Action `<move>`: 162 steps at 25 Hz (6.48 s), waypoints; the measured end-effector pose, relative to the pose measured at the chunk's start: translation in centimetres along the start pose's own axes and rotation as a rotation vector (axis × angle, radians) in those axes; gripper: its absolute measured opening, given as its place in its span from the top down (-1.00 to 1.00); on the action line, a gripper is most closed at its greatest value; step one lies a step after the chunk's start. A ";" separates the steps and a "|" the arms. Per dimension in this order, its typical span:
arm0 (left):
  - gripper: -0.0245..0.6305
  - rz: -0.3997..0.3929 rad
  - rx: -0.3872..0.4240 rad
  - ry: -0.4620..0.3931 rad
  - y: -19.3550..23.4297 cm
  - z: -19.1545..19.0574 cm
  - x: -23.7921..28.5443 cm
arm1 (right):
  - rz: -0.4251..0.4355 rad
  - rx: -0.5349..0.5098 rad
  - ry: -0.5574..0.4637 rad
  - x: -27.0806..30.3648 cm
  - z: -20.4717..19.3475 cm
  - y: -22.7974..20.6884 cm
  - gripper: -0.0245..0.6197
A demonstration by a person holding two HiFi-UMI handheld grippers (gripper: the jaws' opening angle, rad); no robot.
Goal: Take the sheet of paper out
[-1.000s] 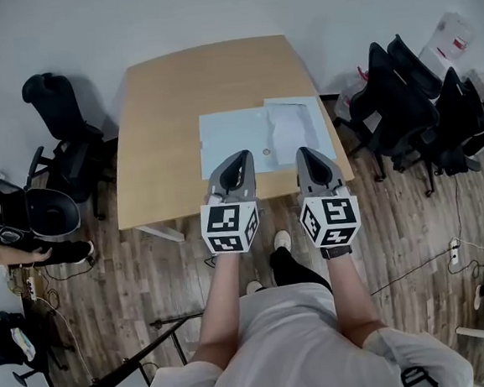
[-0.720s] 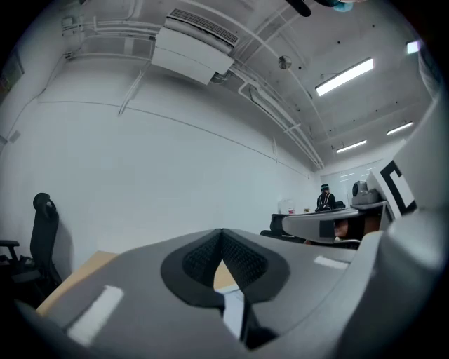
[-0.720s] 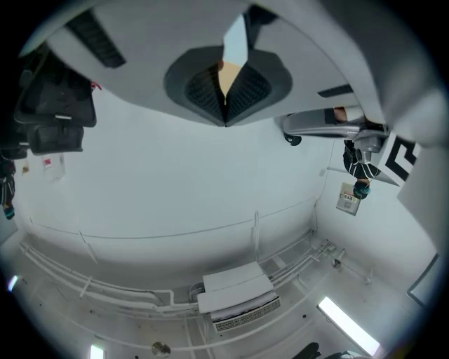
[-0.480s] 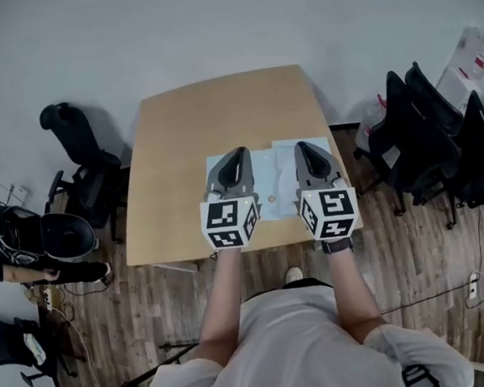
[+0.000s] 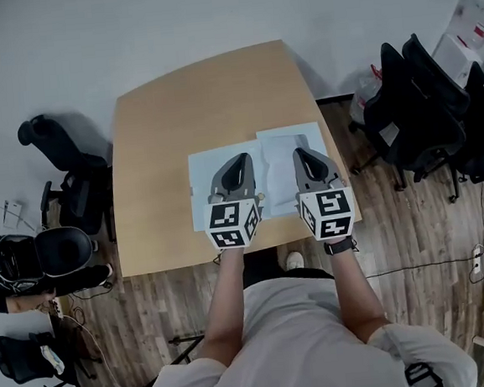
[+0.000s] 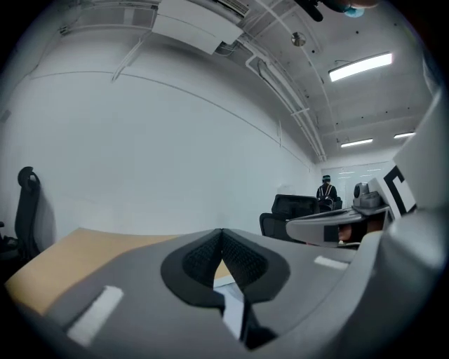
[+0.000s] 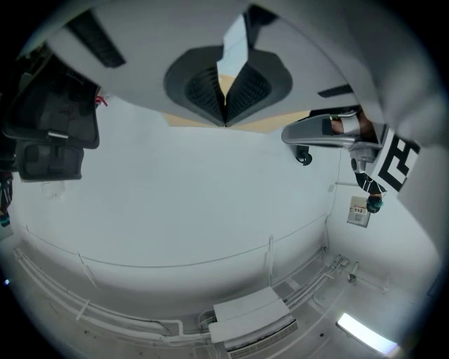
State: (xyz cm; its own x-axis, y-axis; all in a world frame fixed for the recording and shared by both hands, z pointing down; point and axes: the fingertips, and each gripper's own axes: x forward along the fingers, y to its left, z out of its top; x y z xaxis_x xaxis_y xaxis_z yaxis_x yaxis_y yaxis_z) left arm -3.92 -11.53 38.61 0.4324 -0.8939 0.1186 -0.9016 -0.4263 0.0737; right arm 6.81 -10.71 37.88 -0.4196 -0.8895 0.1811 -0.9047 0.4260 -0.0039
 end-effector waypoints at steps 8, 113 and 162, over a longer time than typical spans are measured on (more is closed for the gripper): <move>0.90 -0.066 0.026 0.074 1.9 -2.3 5.9 | -0.022 0.028 0.041 5.0 -1.4 -3.3 0.89; 0.88 -0.013 -0.559 0.685 9.3 -30.5 6.4 | 0.138 0.044 0.429 14.2 -15.6 1.4 0.89; 0.89 0.050 -0.242 0.122 10.6 -2.9 2.8 | 0.143 -0.015 0.034 8.3 -0.2 1.5 0.89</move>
State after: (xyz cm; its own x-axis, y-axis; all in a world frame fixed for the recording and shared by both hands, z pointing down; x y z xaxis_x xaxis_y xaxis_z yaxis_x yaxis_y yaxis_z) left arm -12.22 -18.15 42.57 0.3994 -0.8833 0.2455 -0.8983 -0.3237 0.2971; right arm 1.94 -17.46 39.56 -0.5414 -0.8132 0.2134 -0.8344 0.5510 -0.0174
